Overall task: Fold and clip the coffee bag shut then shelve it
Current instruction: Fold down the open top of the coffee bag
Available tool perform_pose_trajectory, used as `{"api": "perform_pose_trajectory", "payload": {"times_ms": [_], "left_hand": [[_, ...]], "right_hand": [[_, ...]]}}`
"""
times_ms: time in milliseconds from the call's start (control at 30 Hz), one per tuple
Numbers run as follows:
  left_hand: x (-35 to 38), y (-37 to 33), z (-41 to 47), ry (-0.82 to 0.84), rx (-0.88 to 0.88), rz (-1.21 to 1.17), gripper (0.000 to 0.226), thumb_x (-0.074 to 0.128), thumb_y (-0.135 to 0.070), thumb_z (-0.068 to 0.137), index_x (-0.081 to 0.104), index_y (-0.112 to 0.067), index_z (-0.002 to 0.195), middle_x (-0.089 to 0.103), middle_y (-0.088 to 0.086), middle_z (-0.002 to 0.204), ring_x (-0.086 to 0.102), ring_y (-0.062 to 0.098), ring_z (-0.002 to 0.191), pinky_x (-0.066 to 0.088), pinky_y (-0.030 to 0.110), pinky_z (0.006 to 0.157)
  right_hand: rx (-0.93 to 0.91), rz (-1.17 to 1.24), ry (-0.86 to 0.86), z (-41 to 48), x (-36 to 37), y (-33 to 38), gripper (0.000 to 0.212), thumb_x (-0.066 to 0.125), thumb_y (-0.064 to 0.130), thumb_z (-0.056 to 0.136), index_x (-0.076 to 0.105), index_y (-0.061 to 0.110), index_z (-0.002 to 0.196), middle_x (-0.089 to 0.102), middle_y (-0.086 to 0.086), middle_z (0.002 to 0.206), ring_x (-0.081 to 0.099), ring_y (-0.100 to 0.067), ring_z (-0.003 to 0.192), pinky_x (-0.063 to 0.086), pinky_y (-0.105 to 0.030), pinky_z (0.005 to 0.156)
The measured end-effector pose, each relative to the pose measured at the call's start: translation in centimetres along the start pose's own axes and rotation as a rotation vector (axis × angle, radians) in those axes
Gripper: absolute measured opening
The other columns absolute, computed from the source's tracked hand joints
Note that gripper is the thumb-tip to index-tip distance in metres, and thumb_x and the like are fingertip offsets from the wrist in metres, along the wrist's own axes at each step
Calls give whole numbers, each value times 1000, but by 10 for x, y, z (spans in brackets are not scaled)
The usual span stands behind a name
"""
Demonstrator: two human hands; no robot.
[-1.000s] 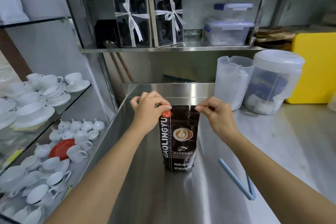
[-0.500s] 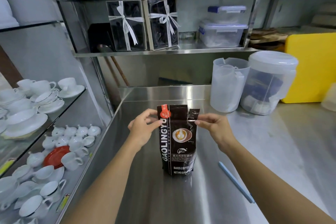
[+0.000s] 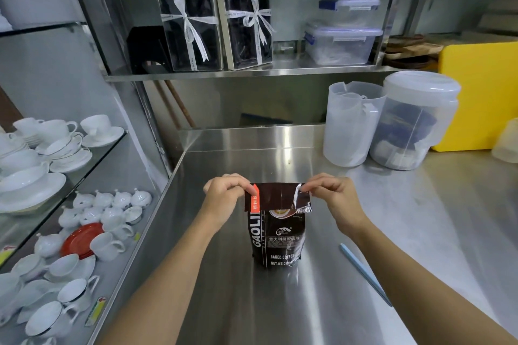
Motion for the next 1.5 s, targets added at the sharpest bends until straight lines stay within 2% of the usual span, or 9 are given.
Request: {"api": "perform_pose_trajectory", "payload": {"times_ms": [100,233,467,733,900,1067,1200,1300,1500], "left_hand": [[-1,-12,-3,25,1,48,16,57,-26,74,65,-28,60,63,-4,85,34,22,118,20,38,103],[1,-19,-3,14,118,256,21,72,-28,73,52,-30,69,56,-9,78,39,-16,91,8,33,105],[-1,-22,2,36,263,394,29,73,-28,72,53,-47,64,55,-15,75,44,-7,95,-2,36,108],[2,-33,1,132,411,618,10,67,-26,77,57,-29,76,59,-9,75,50,6,87,-1,36,108],[17,-52,3,160,610,750,15,55,-36,85,62,-25,78,67,-9,78,53,8,78,15,30,98],[30,-48,3,103,797,808,22,52,-24,83,63,-16,65,66,-4,61,58,18,61,21,29,92],[20,-42,-2,31,755,754,26,46,-37,84,67,-26,77,69,-9,71,59,11,72,11,33,100],[11,-36,-1,44,660,683,13,56,-29,83,69,-24,82,69,-7,76,60,13,79,6,33,101],[17,-29,-3,-23,672,716,15,56,-19,80,60,-15,66,64,-4,61,60,17,60,20,29,87]], "right_hand": [[1,-3,22,-2,0,2,38,58,-11,74,73,22,61,68,13,62,60,-10,70,47,-18,70],[4,-48,-34,-3,3,4,31,70,-4,69,69,26,78,67,9,56,58,-18,69,46,-32,76],[-20,-267,60,-1,5,17,14,70,0,71,72,4,84,61,6,65,56,9,58,39,-4,61],[-112,-639,225,1,9,34,7,67,10,77,72,8,82,60,3,71,53,-6,62,38,-7,60],[-321,-816,243,-4,23,40,6,64,5,78,69,3,81,66,-15,76,49,-16,67,40,-26,65],[-380,-787,188,-6,23,32,5,65,1,73,68,5,74,63,-12,65,36,0,64,33,-8,63],[-328,-739,129,-7,17,28,7,65,-1,73,68,5,73,61,-6,65,42,-5,64,34,-3,64],[-284,-703,84,-6,13,26,6,66,-2,73,69,3,73,59,-2,67,49,-14,65,35,-4,63],[-328,-748,149,2,19,25,3,65,4,77,68,2,77,66,-14,74,53,-19,70,38,-11,66]]}}
Point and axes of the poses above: each hand's wrist, its own z-axis towards the middle knuckle, its own x-axis out of the palm, y = z × x, the point moved 2 cm from there along z, towards the middle knuckle
